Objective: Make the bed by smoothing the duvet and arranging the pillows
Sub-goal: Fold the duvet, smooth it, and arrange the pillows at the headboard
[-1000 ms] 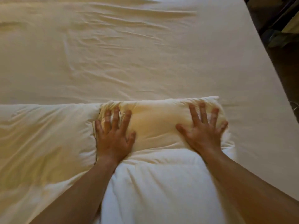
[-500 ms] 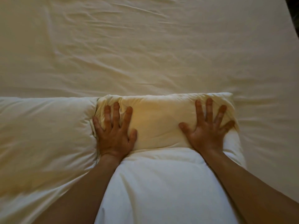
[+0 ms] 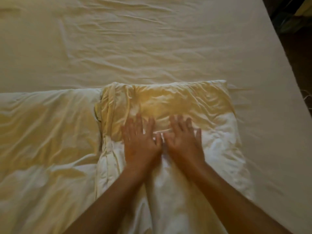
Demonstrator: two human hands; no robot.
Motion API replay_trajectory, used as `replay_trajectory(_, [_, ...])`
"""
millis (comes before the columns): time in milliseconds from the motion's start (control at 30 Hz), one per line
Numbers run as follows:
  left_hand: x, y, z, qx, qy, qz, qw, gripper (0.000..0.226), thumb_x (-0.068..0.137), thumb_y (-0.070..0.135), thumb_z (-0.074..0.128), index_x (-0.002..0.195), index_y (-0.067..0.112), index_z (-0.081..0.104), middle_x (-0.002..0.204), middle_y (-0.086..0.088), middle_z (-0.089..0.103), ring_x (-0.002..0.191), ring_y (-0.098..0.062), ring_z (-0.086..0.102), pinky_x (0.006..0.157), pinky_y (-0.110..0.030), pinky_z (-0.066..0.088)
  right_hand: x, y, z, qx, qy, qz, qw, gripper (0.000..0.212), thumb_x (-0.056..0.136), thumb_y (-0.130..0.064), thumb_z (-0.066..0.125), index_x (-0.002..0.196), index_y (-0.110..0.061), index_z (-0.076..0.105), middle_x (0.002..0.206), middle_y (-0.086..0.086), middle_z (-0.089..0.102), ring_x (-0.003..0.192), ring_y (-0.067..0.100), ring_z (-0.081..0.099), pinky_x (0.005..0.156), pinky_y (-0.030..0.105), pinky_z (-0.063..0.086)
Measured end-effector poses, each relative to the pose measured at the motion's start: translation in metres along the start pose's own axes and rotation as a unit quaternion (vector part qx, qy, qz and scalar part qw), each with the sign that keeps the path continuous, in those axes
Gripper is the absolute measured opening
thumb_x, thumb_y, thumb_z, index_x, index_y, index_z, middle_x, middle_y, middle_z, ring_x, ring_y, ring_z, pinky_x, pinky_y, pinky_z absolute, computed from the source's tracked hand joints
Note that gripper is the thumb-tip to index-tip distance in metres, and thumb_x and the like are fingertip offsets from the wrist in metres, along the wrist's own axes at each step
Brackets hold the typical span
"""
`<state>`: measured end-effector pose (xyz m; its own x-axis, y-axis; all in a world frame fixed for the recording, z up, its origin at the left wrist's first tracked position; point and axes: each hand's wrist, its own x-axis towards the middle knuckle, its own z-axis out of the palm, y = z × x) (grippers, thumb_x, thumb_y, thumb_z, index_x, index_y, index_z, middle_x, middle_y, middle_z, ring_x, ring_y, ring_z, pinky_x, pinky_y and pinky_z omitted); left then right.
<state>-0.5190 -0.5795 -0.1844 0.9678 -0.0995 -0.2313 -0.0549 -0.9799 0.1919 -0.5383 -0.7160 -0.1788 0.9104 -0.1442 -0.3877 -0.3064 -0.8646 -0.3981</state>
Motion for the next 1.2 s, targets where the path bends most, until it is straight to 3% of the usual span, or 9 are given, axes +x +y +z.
replay_trajectory(167, [-0.037,-0.055,0.032,0.029,0.018,0.066,0.997,0.065,0.096,0.048,0.029,0.156,0.024,0.027,0.162,-0.012,0.022,0.149,-0.035,0.019,0.121,-0.053,0.000,-0.044,0.051,0.025,-0.152,0.015,-0.076,0.985,0.072,0.092,-0.066,0.020,0.156,-0.034,0.024,0.165,-0.003,0.018,0.152,0.024,0.017,0.118,0.060,0.012])
replay_trajectory(300, [-0.041,-0.081,0.043,-0.031,0.022,0.135,0.990,0.061,0.097,0.041,0.032,0.155,0.019,0.030,0.162,-0.013,0.022,0.151,-0.032,0.016,0.122,-0.047,-0.003,-0.054,0.119,0.019,-0.189,0.009,-0.013,0.982,0.077,0.090,-0.074,0.012,0.158,-0.038,0.005,0.167,-0.008,0.000,0.154,0.020,0.002,0.120,0.054,0.003])
replay_trajectory(500, [-0.067,-0.038,0.028,-0.021,0.004,0.009,1.000,0.065,0.095,0.044,0.018,0.154,0.020,0.031,0.160,-0.014,0.026,0.148,-0.034,0.023,0.120,-0.050,0.012,-0.065,0.081,0.014,-0.096,0.023,0.119,0.988,0.071,0.095,-0.063,0.017,0.158,-0.031,0.010,0.167,-0.001,0.005,0.153,0.025,0.002,0.120,0.059,0.005])
replay_trajectory(667, [-0.141,-0.033,0.022,0.007,0.000,0.037,0.999,0.062,0.097,0.045,0.022,0.156,0.026,0.025,0.164,-0.010,0.016,0.152,-0.029,0.008,0.122,-0.044,-0.002,-0.129,0.017,0.048,-0.017,0.001,-0.024,1.000,0.069,0.093,-0.056,0.017,0.158,-0.034,0.008,0.167,-0.005,0.000,0.154,0.017,-0.004,0.122,0.049,0.000])
replay_trajectory(767, [-0.151,-0.068,0.033,0.012,-0.006,0.097,0.995,0.065,0.096,0.037,0.036,0.157,0.023,0.020,0.165,-0.008,0.012,0.153,-0.025,0.005,0.124,-0.039,0.001,-0.152,0.049,0.069,-0.100,0.001,-0.070,0.993,0.070,0.095,-0.061,0.022,0.159,-0.036,0.004,0.167,-0.006,-0.004,0.154,0.019,-0.002,0.123,0.048,0.002])
replay_trajectory(900, [-0.156,-0.092,0.034,0.046,-0.002,0.128,0.991,0.067,0.095,0.034,0.042,0.157,0.022,0.020,0.164,-0.006,0.020,0.152,-0.022,0.011,0.124,-0.039,0.011,-0.150,0.118,0.061,-0.162,0.010,-0.034,0.986,0.075,0.093,-0.069,0.017,0.159,-0.036,0.002,0.167,-0.009,-0.002,0.154,0.018,-0.001,0.123,0.049,0.003])
replay_trajectory(1000, [-0.172,-0.102,0.025,0.090,0.009,0.103,0.991,0.067,0.095,0.034,0.039,0.157,0.019,0.021,0.163,-0.006,0.020,0.152,-0.023,0.013,0.123,-0.045,0.014,-0.154,0.147,0.044,-0.192,-0.003,0.009,0.981,0.078,0.090,-0.071,0.009,0.159,-0.035,0.000,0.167,-0.007,-0.002,0.154,0.020,-0.001,0.122,0.051,0.002])
replay_trajectory(1100, [-0.184,-0.091,0.016,0.133,0.022,0.007,0.991,0.068,0.095,0.040,0.032,0.158,0.020,0.017,0.165,-0.005,0.015,0.152,-0.024,0.014,0.122,-0.051,-0.001,-0.156,0.135,0.038,-0.156,0.010,0.071,0.985,0.081,0.087,-0.069,0.006,0.159,-0.032,0.005,0.168,-0.003,0.000,0.154,0.023,-0.001,0.121,0.054,0.001])
replay_trajectory(1200, [-0.189,-0.077,0.016,0.096,0.044,-0.049,0.993,0.069,0.094,0.045,0.029,0.158,0.024,0.013,0.166,-0.005,0.007,0.153,-0.025,0.004,0.120,-0.052,-0.010,-0.164,0.094,0.048,-0.090,0.034,0.026,0.995,0.078,0.089,-0.064,0.012,0.159,-0.030,0.005,0.167,-0.003,-0.002,0.154,0.022,-0.003,0.120,0.053,-0.003])
